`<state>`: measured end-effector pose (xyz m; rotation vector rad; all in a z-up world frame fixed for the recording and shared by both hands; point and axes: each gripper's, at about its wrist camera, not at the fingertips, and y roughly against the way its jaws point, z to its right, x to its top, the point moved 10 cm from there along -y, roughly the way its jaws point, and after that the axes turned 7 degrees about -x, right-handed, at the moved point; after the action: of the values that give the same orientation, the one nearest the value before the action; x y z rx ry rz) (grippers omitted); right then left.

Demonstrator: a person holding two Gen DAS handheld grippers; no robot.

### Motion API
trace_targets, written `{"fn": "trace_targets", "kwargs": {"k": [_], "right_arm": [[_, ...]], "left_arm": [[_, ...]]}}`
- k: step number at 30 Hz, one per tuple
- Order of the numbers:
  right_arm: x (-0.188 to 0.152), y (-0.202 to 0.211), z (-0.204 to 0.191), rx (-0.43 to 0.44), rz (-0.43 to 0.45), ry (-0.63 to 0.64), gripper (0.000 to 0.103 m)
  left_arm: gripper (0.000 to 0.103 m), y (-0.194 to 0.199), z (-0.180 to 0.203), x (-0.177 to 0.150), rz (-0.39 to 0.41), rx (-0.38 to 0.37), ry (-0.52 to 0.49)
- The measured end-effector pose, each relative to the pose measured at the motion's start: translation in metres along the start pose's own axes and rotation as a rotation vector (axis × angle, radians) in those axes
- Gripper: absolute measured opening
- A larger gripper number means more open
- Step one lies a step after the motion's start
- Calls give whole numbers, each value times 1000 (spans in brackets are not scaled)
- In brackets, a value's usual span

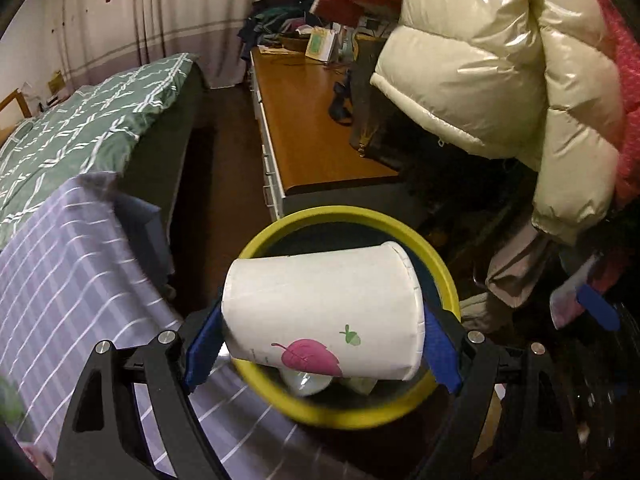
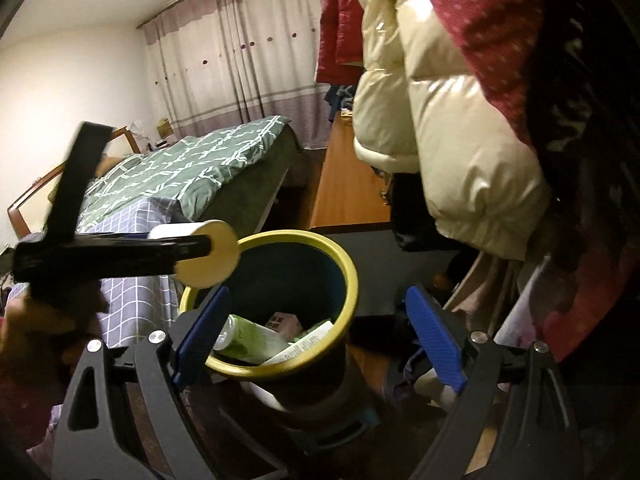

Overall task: Collect trash
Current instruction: 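Carry the paper cup over the bin and open the left gripper, then move both tools back over the remaining table items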

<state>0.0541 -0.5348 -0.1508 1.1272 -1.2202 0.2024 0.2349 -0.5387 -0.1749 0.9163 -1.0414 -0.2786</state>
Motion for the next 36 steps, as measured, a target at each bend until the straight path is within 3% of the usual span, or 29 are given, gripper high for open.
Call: {"fn": "trace_targets", "kwargs": {"k": [3,7,15,21,32,36], "right_arm": [[-1,0,2,3,-4,-9,85],[-3,1,-4,14,-7,0,85],[-9,-7,-41,63,-43,53,85],[-12,-8,-94,140,-60,132,85],[-17,10,-233,345,-82,293,85],[-21,23,-300,418,-80,382,85]], "left_arm": [[95,-19,2,8,-12,26,4],[95,-6,-10,13,29,20,65],[98,131,-63,-13,248,98,110],[98,232,-143,-82,351,230,234],[98,415,-305,-245,544,725,493],[98,447,-341,-297,601,806,601]]}}
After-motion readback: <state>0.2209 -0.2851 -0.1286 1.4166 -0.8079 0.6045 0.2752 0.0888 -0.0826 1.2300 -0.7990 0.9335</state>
